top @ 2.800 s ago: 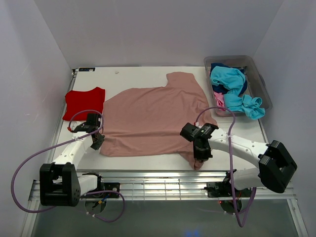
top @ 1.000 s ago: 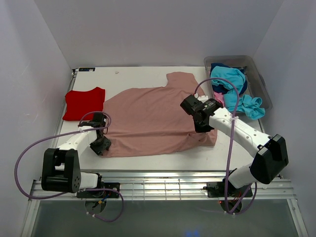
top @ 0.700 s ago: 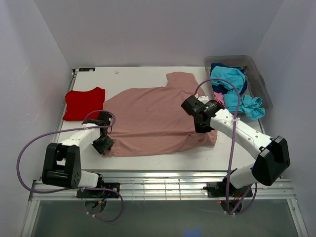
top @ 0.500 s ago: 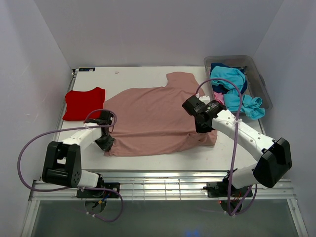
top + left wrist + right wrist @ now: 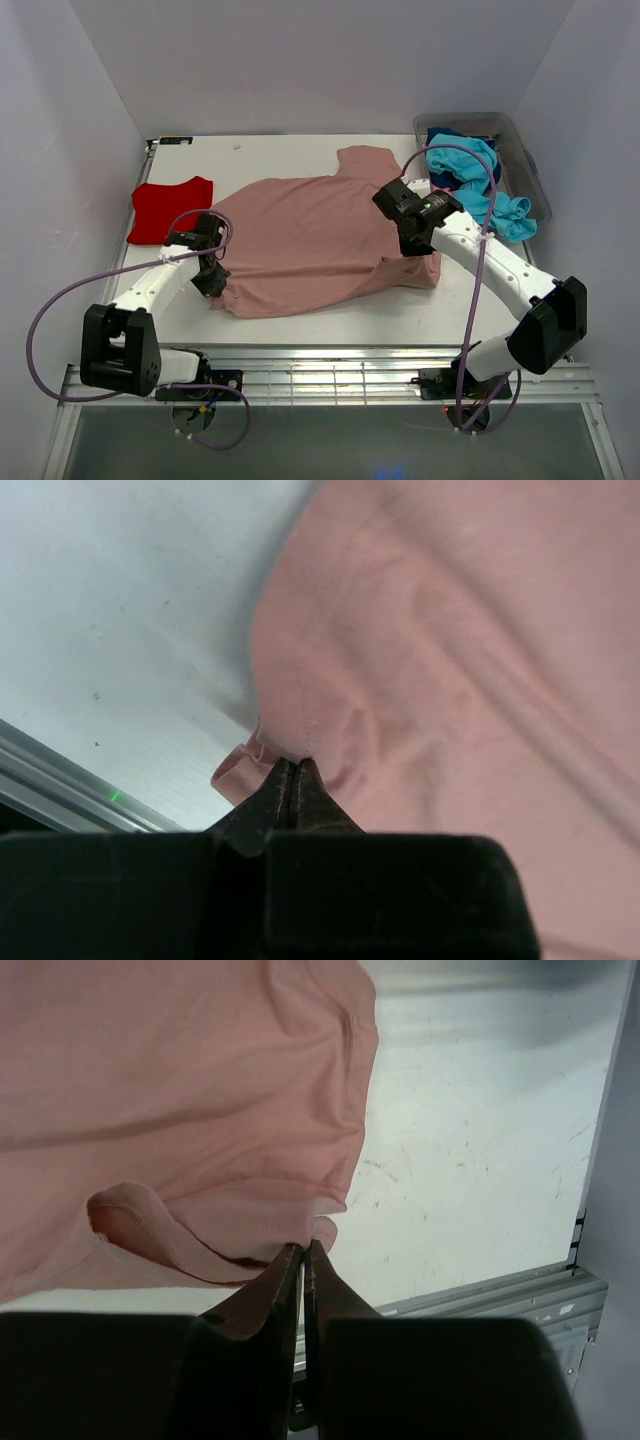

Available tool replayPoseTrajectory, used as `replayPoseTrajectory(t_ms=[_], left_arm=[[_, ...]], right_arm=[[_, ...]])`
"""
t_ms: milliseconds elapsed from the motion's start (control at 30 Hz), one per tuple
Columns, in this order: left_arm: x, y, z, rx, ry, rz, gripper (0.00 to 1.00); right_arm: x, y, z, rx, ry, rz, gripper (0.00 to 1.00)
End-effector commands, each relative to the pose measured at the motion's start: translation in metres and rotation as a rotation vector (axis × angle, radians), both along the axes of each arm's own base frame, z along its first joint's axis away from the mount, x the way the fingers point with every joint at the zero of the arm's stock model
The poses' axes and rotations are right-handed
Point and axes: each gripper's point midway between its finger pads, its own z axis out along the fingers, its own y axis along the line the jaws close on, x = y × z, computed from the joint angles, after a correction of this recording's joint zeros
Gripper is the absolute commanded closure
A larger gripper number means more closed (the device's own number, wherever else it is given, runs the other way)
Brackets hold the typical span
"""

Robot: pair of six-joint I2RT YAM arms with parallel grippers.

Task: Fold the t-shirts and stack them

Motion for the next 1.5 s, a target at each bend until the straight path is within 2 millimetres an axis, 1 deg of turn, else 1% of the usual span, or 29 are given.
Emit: replayPoseTrajectory(t_ms=[0, 100, 200, 267, 400, 433, 500, 533, 600, 633, 667, 733, 767, 833, 867, 900, 967, 1000, 1033, 1067, 1167, 1200, 1267, 1300, 1333, 1367, 1400, 1433, 1467], left_arm=[[0.018, -0.006, 0.041, -0.033, -0.11, -0.028, 1.0], [0.025, -0.008, 0.051, -0.04, -0.128, -0.04, 1.0], [0.028, -0.007, 0.05, -0.03, -0.12, -0.047, 1.0], [0.033, -0.004, 0.046, -0.005, -0.105, -0.056, 1.0], [0.05, 0.001, 0.048, 0.017, -0.118, -0.06, 1.0], [0.059, 0.004, 0.053, 0.016, -0.141, -0.051, 1.0], [0.068, 0.008, 0.056, 0.019, -0.145, -0.052, 1.0], [0.077, 0.009, 0.063, 0.015, -0.17, -0.049, 1.0], [0.087, 0.016, 0.068, 0.005, -0.186, -0.041, 1.0], [0.092, 0.017, 0.071, -0.002, -0.201, -0.042, 1.0], [0.101, 0.019, 0.079, -0.01, -0.223, -0.035, 1.0], [0.11, 0.019, 0.08, -0.024, -0.229, -0.043, 1.0], [0.117, 0.019, 0.085, -0.028, -0.243, -0.046, 1.0], [0.125, 0.015, 0.08, -0.058, -0.232, -0.06, 1.0], [0.129, 0.014, 0.079, -0.067, -0.236, -0.062, 1.0], [0.134, 0.011, 0.079, -0.087, -0.241, -0.07, 1.0], [0.144, 0.011, 0.07, -0.098, -0.237, -0.085, 1.0], [0.149, 0.01, 0.07, -0.104, -0.24, -0.092, 1.0], [0.153, 0.007, 0.067, -0.124, -0.236, -0.105, 1.0], [0.155, 0.007, 0.057, -0.125, -0.203, -0.118, 1.0], [0.164, 0.011, 0.046, -0.105, -0.182, -0.134, 1.0], [0.166, 0.012, 0.045, -0.099, -0.184, -0.136, 1.0], [0.175, 0.017, 0.046, -0.079, -0.193, -0.136, 1.0], [0.177, 0.019, 0.046, -0.071, -0.192, -0.141, 1.0], [0.185, 0.021, 0.052, -0.065, -0.209, -0.142, 1.0], [0.189, 0.023, 0.053, -0.059, -0.215, -0.141, 1.0], [0.192, 0.024, 0.051, -0.057, -0.206, -0.145, 1.0], [0.201, 0.025, 0.059, -0.052, -0.229, -0.145, 1.0], [0.205, 0.027, 0.06, -0.042, -0.231, -0.141, 1.0]], right_arm=[[0.021, -0.005, 0.026, -0.031, -0.067, -0.004, 0.92], [0.029, -0.007, 0.028, -0.047, -0.065, -0.002, 0.92], [0.036, -0.009, 0.029, -0.063, -0.068, 0.0, 0.92], [0.041, -0.012, 0.03, -0.075, -0.072, -0.004, 0.92], [0.056, -0.022, 0.03, -0.106, -0.077, -0.009, 0.92], [0.062, -0.026, 0.032, -0.105, -0.084, -0.022, 0.92], [0.072, -0.029, 0.037, -0.108, -0.098, -0.02, 0.92], [0.079, -0.033, 0.039, -0.105, -0.108, -0.032, 0.92], [0.092, -0.034, 0.045, -0.105, -0.123, -0.032, 0.92], [0.097, -0.038, 0.047, -0.114, -0.123, -0.03, 0.92], [0.101, -0.039, 0.048, -0.117, -0.123, -0.029, 0.92], [0.114, -0.041, 0.051, -0.128, -0.124, -0.021, 0.92], [0.119, -0.04, 0.052, -0.129, -0.129, -0.019, 0.92], [0.13, -0.04, 0.051, -0.132, -0.132, -0.018, 0.92], [0.133, -0.04, 0.051, -0.134, -0.129, -0.011, 0.92], [0.138, -0.04, 0.045, -0.142, -0.117, -0.01, 0.92], [0.145, -0.041, 0.042, -0.141, -0.116, -0.003, 0.92], [0.149, -0.04, 0.034, -0.146, -0.1, -0.001, 0.92], [0.151, -0.04, 0.032, -0.146, -0.095, -0.001, 0.92], [0.154, -0.039, 0.029, -0.145, -0.093, 0.001, 0.92], [0.16, -0.037, 0.016, -0.149, -0.077, 0.008, 0.92], [0.163, -0.037, 0.01, -0.155, -0.067, 0.009, 0.92], [0.17, -0.036, 0.008, -0.157, -0.071, 0.008, 0.92], [0.173, -0.036, 0.001, -0.166, -0.056, 0.012, 0.92], [0.176, -0.035, 0.0, -0.169, -0.057, 0.013, 0.92], [0.181, -0.035, -0.007, -0.178, -0.04, 0.016, 0.92], [0.192, -0.034, -0.001, -0.172, -0.063, 0.014, 0.92], [0.197, -0.034, 0.001, -0.182, -0.067, 0.023, 0.92], [0.205, -0.034, -0.004, -0.189, -0.061, 0.022, 0.92]])
